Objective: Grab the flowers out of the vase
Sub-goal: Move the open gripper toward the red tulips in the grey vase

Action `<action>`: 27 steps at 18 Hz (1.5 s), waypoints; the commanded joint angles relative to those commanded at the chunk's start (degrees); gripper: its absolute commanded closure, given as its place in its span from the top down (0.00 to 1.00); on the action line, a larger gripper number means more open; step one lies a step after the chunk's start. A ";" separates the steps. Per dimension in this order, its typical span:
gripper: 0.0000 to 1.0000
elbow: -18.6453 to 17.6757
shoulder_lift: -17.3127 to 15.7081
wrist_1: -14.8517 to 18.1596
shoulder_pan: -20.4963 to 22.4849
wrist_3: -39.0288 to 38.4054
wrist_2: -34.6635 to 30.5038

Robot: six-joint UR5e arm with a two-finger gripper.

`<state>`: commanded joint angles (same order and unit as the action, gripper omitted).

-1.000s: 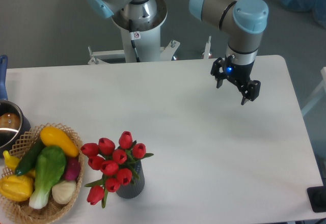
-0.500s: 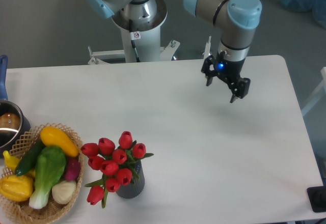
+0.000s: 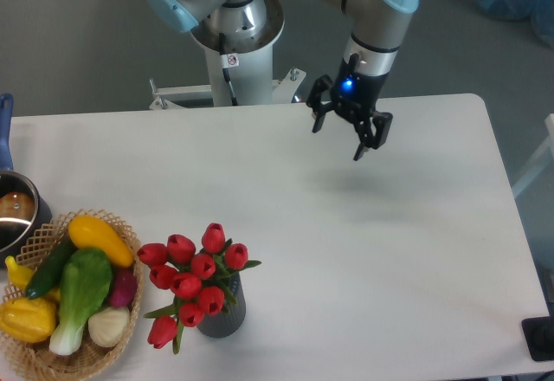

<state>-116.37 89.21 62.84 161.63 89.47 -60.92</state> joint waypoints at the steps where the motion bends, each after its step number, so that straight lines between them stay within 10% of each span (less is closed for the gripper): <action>1: 1.00 -0.09 0.00 0.00 0.09 0.09 1.75; 16: 1.00 -0.09 -0.09 0.17 -0.27 -8.69 35.40; 27: 1.00 10.27 15.46 -2.10 -9.75 -11.43 41.50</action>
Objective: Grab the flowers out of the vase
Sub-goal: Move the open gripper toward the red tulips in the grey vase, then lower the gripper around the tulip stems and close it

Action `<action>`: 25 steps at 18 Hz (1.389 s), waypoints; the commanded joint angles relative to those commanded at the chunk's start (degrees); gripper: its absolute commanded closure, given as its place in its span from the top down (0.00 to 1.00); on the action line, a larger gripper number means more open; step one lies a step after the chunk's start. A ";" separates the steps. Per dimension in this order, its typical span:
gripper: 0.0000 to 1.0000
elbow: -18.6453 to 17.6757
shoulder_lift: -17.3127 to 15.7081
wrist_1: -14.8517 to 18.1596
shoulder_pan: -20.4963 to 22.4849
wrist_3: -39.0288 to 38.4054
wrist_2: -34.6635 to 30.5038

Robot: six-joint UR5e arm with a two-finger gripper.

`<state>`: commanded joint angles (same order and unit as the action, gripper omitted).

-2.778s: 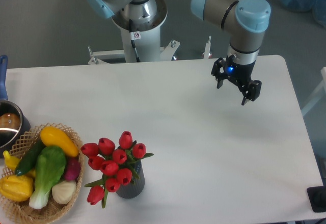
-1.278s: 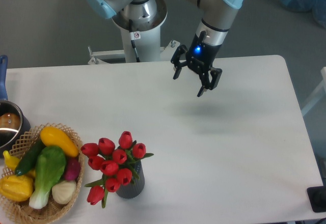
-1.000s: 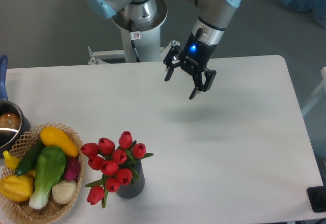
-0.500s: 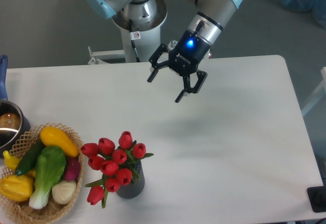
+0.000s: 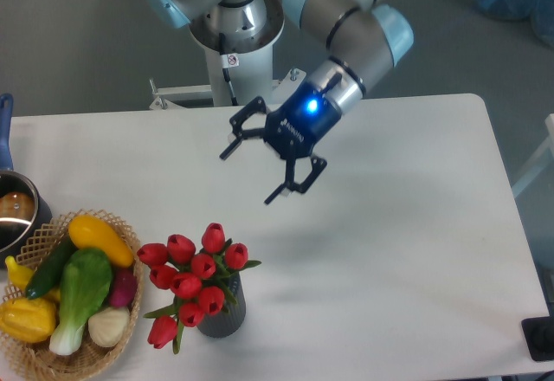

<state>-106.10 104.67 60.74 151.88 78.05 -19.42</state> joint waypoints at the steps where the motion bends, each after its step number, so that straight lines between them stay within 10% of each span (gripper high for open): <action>1: 1.00 1.06 1.32 -0.70 -0.36 0.00 0.00; 13: 1.00 10.03 10.64 -7.21 -3.52 -0.62 -0.88; 25: 1.00 8.98 10.74 -7.74 -6.07 -0.79 0.09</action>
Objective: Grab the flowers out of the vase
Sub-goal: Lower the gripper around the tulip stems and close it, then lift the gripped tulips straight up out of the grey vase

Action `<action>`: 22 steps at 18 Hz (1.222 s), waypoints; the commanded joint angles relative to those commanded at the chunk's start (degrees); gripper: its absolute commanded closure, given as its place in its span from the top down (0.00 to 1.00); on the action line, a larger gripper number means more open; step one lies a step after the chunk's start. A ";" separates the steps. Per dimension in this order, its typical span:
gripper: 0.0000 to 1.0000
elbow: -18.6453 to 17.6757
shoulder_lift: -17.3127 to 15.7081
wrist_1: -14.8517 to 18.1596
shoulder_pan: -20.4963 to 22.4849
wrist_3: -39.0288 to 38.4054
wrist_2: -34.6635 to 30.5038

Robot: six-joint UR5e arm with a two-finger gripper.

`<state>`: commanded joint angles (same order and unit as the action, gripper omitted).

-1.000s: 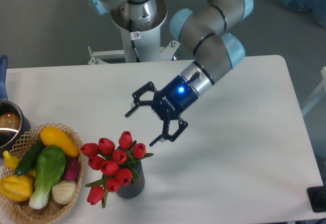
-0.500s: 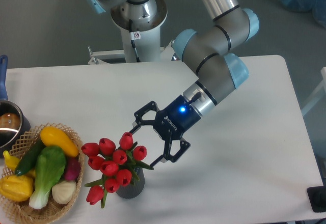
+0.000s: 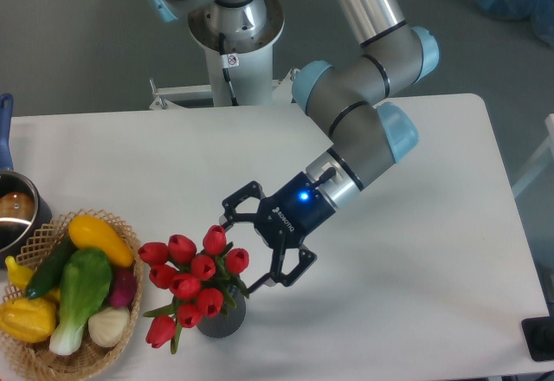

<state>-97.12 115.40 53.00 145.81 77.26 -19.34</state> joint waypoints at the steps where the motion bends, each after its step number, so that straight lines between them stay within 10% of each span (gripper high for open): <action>1: 0.97 0.00 0.00 0.00 -0.18 0.00 0.09; 6: 0.36 0.09 0.18 -0.26 -0.27 0.09 0.00; 12: 0.05 1.67 -0.09 -0.35 0.35 0.44 -0.17; 22: 0.00 1.76 -2.46 -0.35 0.35 -2.98 1.40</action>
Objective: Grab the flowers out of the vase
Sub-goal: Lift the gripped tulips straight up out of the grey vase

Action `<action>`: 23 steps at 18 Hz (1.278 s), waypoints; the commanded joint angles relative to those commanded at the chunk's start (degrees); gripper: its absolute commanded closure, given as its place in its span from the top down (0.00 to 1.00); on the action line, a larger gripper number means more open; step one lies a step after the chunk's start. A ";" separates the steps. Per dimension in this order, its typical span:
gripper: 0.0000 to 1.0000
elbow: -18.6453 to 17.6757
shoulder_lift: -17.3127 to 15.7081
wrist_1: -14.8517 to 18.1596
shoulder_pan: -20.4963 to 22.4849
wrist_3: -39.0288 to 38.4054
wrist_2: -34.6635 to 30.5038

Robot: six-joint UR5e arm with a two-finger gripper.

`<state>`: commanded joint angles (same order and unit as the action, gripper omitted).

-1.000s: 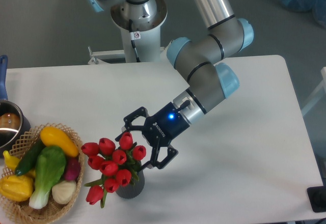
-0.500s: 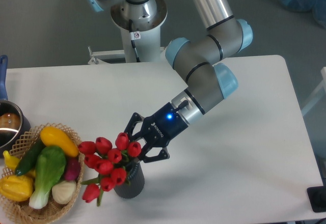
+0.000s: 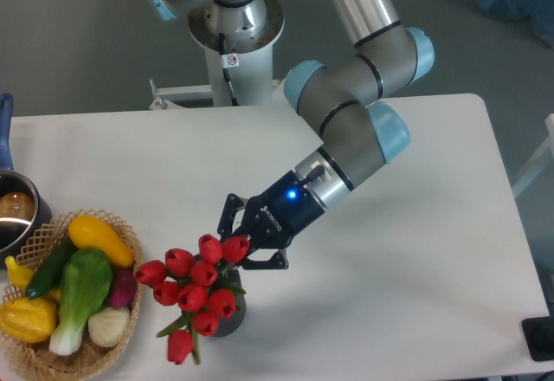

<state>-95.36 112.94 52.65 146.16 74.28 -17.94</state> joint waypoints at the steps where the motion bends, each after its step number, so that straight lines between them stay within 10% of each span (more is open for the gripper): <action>1: 0.00 0.00 -0.70 0.09 -0.09 -0.88 1.31; 23: 0.00 4.66 -5.54 0.00 2.64 -6.95 13.27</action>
<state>-90.70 107.40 52.65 148.80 67.32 -4.67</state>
